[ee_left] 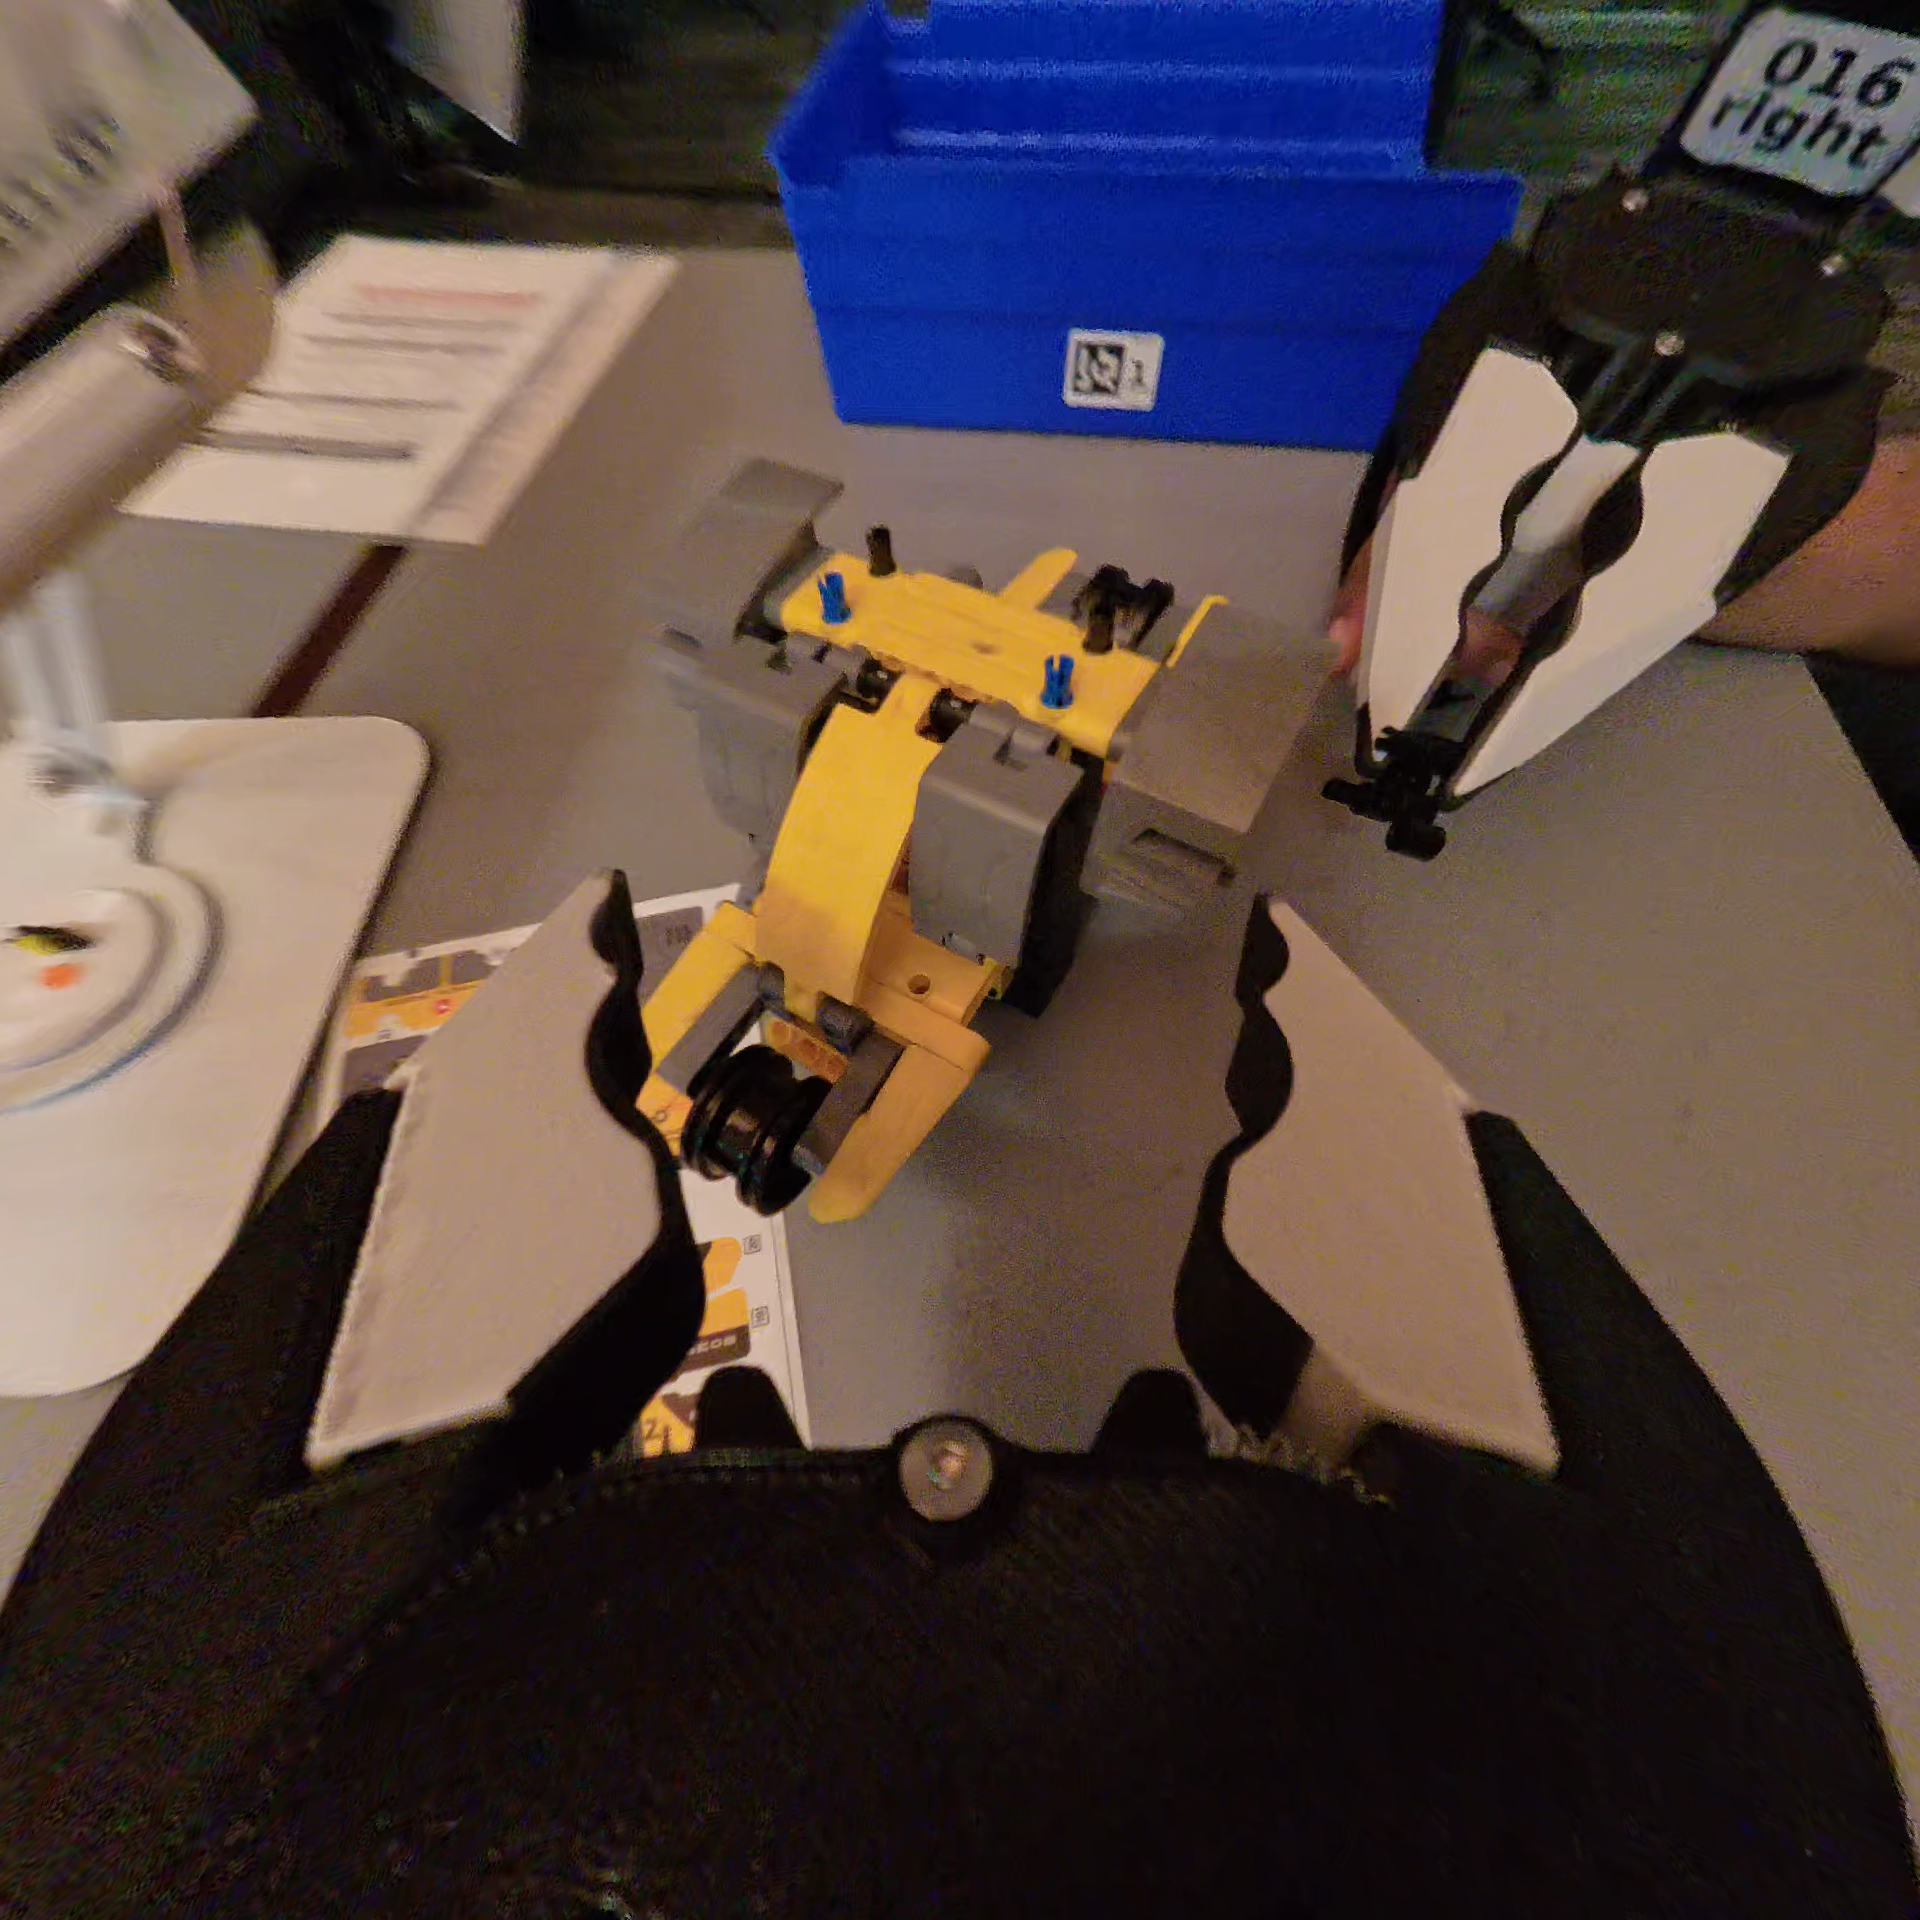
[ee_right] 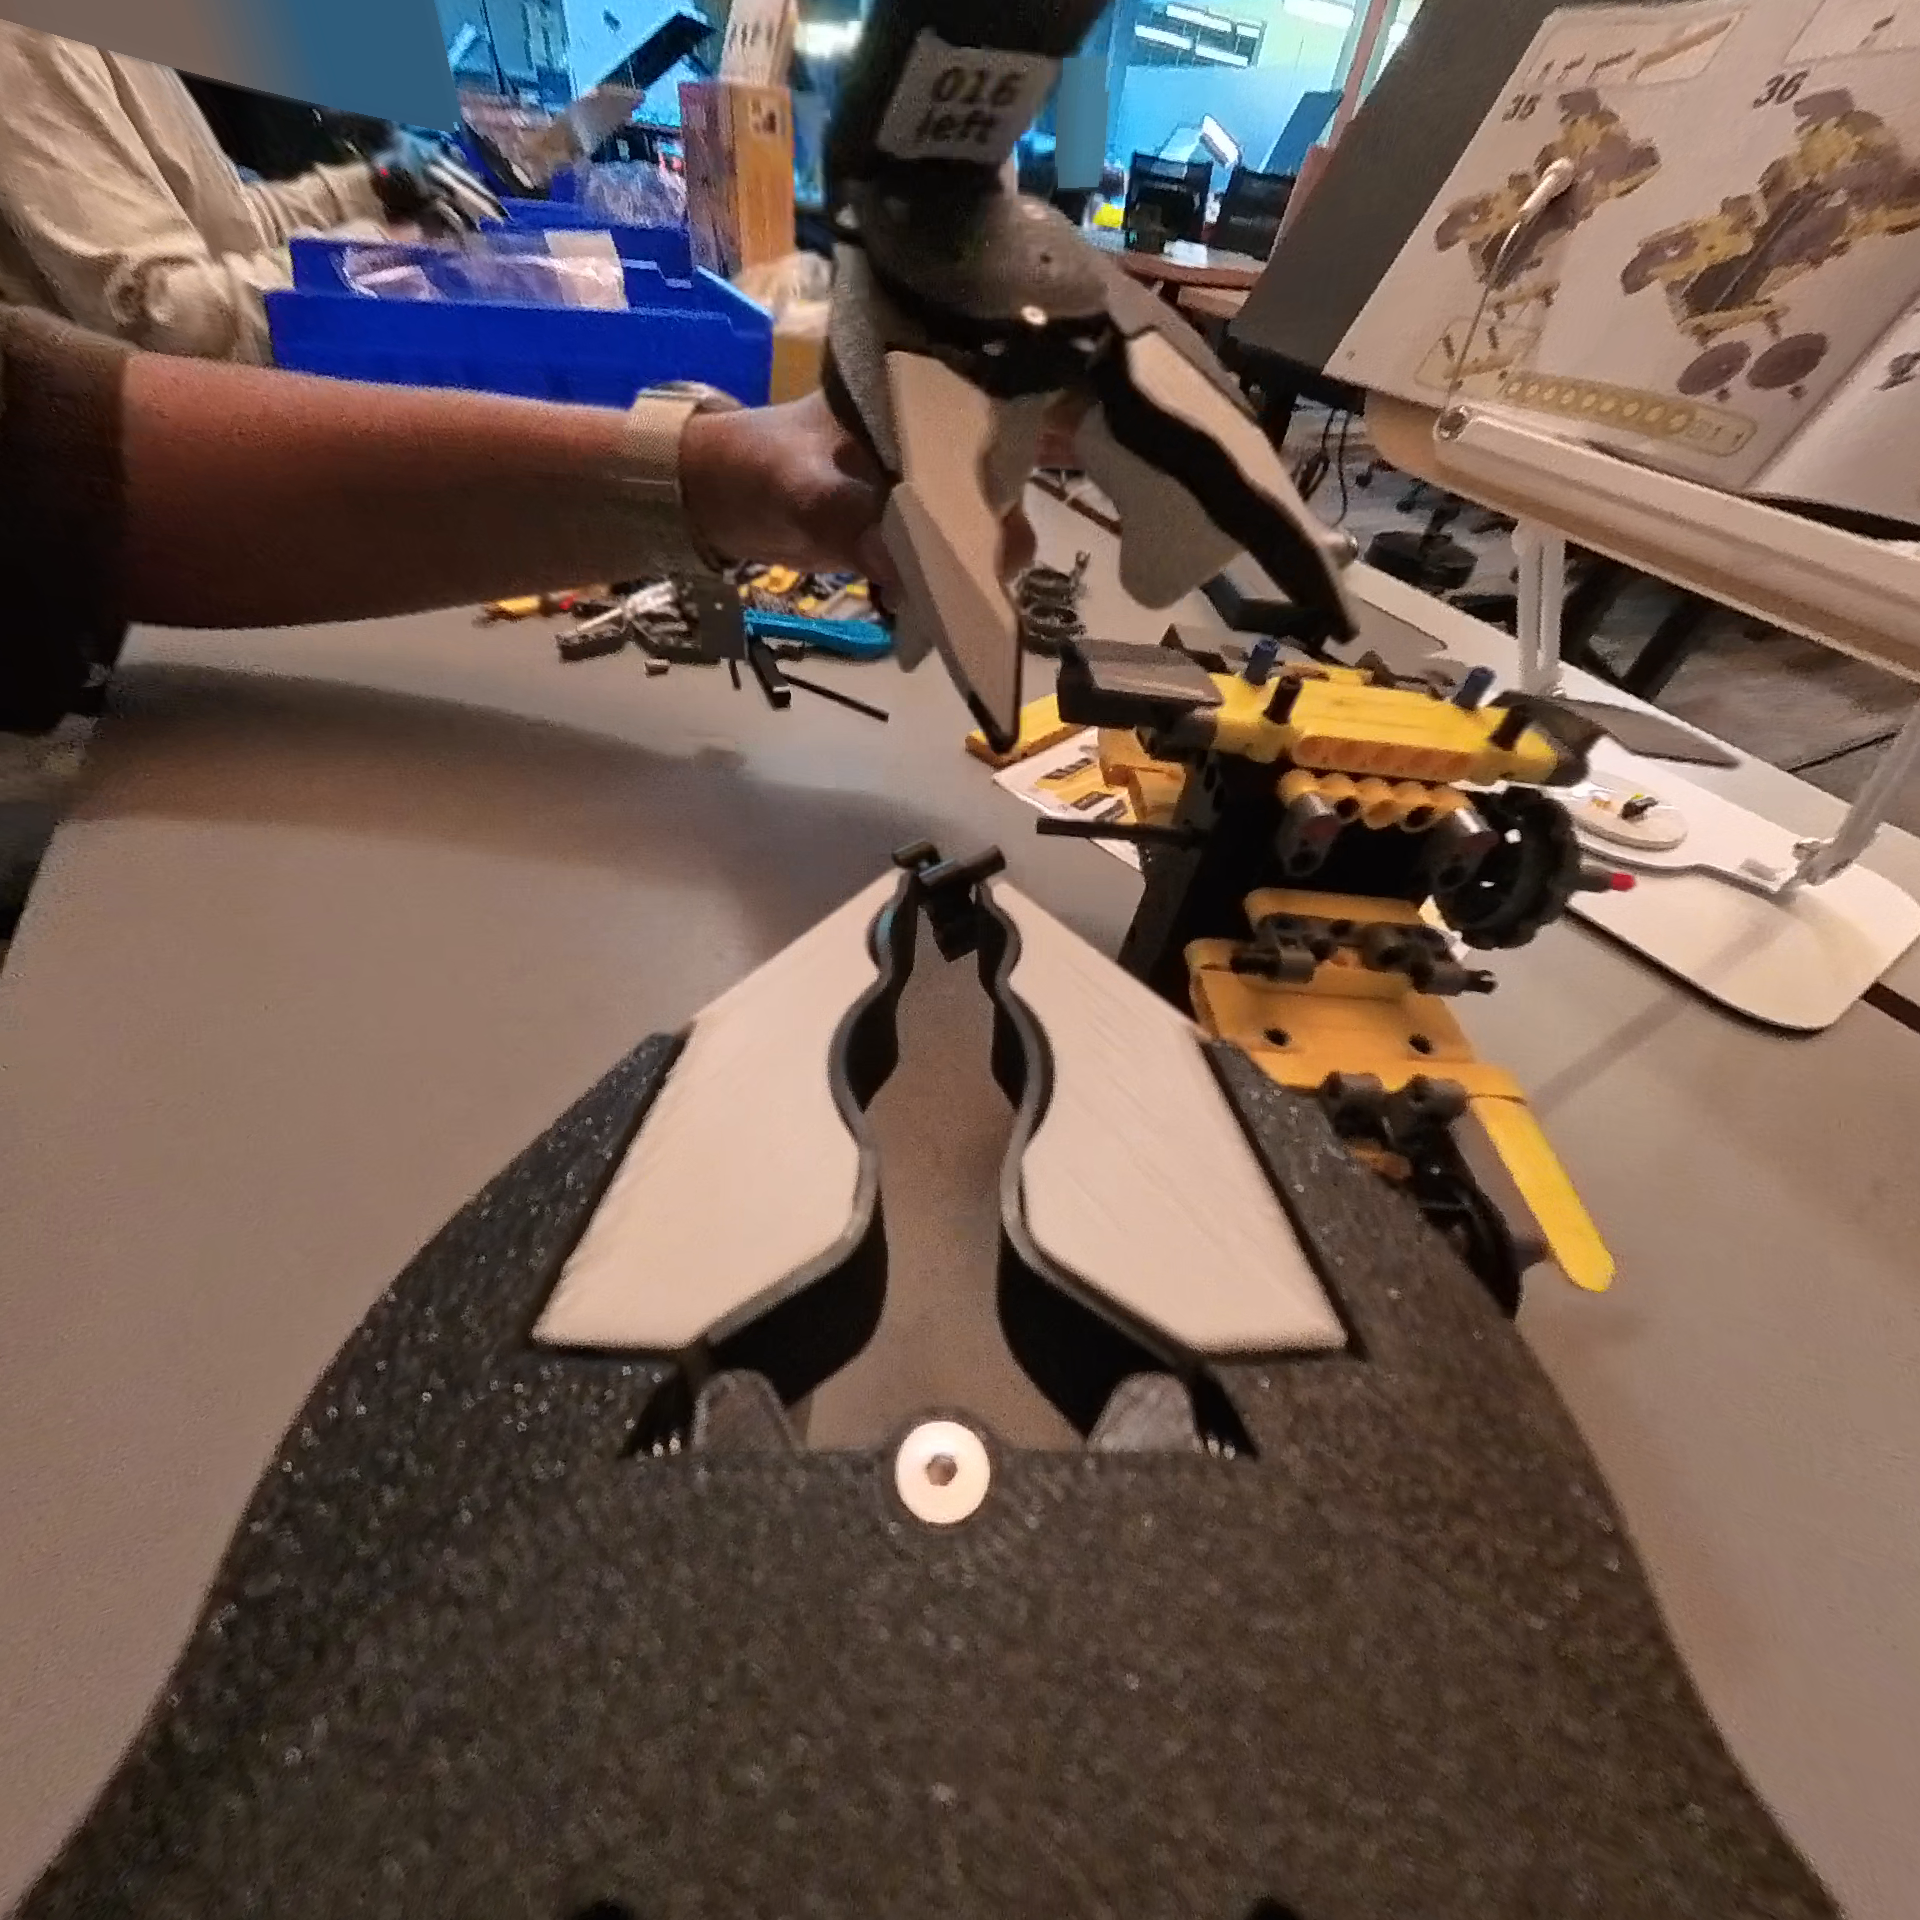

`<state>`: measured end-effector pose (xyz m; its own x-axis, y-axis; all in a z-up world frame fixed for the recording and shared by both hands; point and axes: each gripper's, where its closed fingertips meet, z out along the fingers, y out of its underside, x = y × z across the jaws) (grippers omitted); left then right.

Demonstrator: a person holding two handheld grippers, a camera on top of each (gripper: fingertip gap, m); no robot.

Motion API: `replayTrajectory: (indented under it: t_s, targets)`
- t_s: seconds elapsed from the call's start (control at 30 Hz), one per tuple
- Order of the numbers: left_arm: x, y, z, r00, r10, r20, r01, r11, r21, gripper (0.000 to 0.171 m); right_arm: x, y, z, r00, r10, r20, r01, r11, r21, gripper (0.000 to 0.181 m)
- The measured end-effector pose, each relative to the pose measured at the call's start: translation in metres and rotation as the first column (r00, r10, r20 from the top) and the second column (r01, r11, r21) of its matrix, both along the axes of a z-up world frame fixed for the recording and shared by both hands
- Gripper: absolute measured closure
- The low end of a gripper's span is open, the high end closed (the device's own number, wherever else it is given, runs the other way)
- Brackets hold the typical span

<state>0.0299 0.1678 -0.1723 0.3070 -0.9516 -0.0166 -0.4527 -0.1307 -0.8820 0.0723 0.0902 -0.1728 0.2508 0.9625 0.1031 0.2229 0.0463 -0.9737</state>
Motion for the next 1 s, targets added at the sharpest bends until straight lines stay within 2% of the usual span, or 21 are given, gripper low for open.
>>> replayTrajectory:
  t_s: [0.17, 0.23, 0.33, 0.5, 0.6, 0.67, 0.73, 0.8, 0.87, 1.0]
  targets:
    - [0.002, 0.002, -0.031, 0.996, -0.017, -0.086, 0.012, 0.998, -0.056, 0.069, -0.002, 0.001, -0.017, 0.998, 0.012, 0.068, -0.006, 0.996, -0.087, 0.171]
    - [0.001, 0.003, -0.033, 0.996, 0.019, -0.087, -0.022, 0.999, -0.034, 0.073, -0.003, 0.001, -0.026, 0.994, 0.019, 0.11, -0.005, 0.992, -0.127, 0.171]
    - [-0.004, 0.009, -0.031, 0.988, 0.103, -0.112, -0.105, 0.994, -0.02, 0.093, -0.003, 0.0, -0.037, 0.987, 0.03, 0.158, 0.0, 0.983, -0.182, 0.171]
    - [-0.007, 0.007, -0.032, 0.962, 0.199, -0.187, -0.205, 0.979, -0.012, 0.1, 0.001, 0.004, -0.046, 0.979, 0.012, 0.203, 0.034, 0.975, -0.222, 0.171]
    - [-0.006, 0.001, -0.031, 0.941, 0.251, -0.229, -0.268, 0.962, -0.045, 0.1, 0.005, 0.008, -0.049, 0.976, -0.005, 0.218, 0.058, 0.97, -0.238, 0.171]
    - [-0.002, -0.01, -0.027, 0.932, 0.274, -0.236, -0.309, 0.943, -0.126, 0.096, 0.008, 0.011, -0.052, 0.973, -0.015, 0.231, 0.074, 0.966, -0.249, 0.171]
    - [0.01, -0.032, -0.02, 0.955, 0.218, -0.203, -0.267, 0.927, -0.263, 0.089, 0.012, 0.014, -0.054, 0.969, -0.024, 0.245, 0.089, 0.962, -0.259, 0.171]
    - [0.014, -0.046, -0.016, 0.963, 0.188, -0.195, -0.243, 0.917, -0.316, 0.088, 0.015, 0.015, -0.057, 0.966, -0.028, 0.256, 0.1, 0.956, -0.275, 0.171]
    - [0.014, -0.047, -0.012, 0.961, 0.204, -0.188, -0.252, 0.926, -0.281, 0.087, 0.018, 0.017, -0.058, 0.964, -0.03, 0.263, 0.109, 0.951, -0.29, 0.171]
    - [0.004, -0.025, -0.007, 0.927, 0.324, -0.188, -0.35, 0.928, -0.128, 0.068, 0.021, 0.018, -0.061, 0.962, -0.024, 0.273, 0.113, 0.942, -0.316, 0.171]
